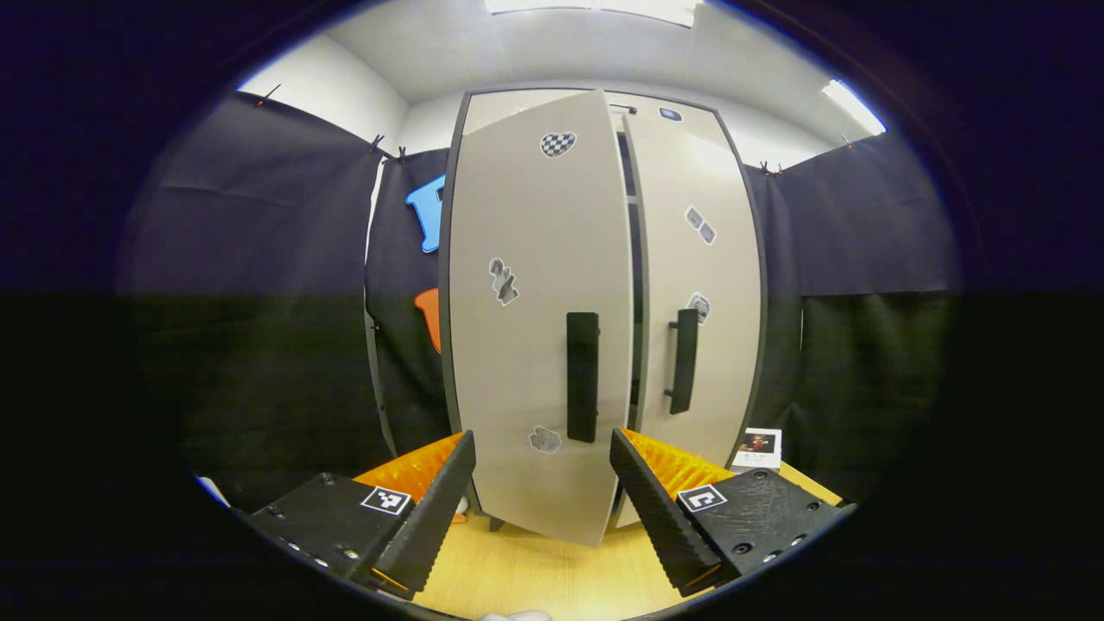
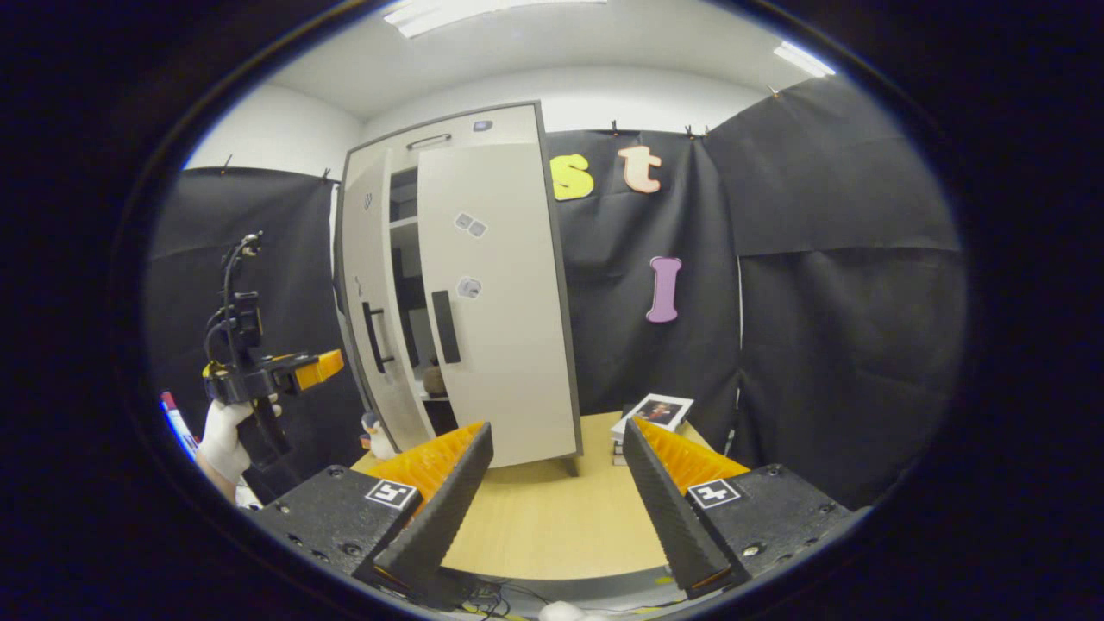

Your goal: Grab one shoe with the right hand and put it into the shoe cabinet, grab the other shoe with the left hand and put it into the shoe cabinet; then close the right door with the right hand and the left door with the left hand.

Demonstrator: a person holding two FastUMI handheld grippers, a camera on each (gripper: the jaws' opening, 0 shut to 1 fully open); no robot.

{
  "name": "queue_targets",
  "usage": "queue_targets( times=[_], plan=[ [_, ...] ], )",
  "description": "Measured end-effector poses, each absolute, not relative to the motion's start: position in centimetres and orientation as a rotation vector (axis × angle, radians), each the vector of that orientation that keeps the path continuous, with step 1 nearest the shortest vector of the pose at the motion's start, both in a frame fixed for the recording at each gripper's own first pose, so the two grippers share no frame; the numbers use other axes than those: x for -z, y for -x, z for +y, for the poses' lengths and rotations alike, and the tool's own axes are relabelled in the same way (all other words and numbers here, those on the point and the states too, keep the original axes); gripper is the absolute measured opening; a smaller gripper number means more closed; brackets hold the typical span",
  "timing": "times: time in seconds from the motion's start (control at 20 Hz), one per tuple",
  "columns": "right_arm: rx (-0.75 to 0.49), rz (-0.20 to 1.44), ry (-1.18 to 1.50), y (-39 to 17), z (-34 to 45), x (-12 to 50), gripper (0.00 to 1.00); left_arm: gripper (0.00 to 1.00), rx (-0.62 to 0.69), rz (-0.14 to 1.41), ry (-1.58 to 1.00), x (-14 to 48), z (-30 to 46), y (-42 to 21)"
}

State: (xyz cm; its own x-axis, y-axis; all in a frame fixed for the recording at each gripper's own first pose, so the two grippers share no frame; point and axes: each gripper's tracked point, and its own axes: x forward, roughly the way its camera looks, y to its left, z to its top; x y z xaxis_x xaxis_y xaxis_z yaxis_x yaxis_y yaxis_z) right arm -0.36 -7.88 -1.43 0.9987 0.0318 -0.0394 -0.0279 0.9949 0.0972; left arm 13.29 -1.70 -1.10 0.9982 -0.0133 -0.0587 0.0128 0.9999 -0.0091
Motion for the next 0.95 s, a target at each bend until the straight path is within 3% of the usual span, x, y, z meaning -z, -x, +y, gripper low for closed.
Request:
queue_targets(
  times=[0.45, 0.6, 0.65, 0.95],
  plan=[
    [-0.137, 0.023, -0.052, 2.0, -9.8, 2.2, 0.99, 0.96, -0.035, 0.113, -0.020, 2.4, -6.6, 1.2],
    [-0.119, 0.025, -0.054, 2.6, -10.1, 2.4, 0.99, 1.00, -0.052, 0.135, -0.006, 2.7, -5.9, 4.2],
    [-0.107, 0.023, -0.058, 2.9, -10.1, 2.4, 0.99, 0.96, -0.058, 0.134, -0.013, 2.8, -5.3, 5.0],
    [-0.029, -0.018, -0.037, 5.1, -8.5, 1.3, 0.99, 0.96, -0.024, 0.133, 0.013, 3.3, -2.5, 8.0]
  ],
)
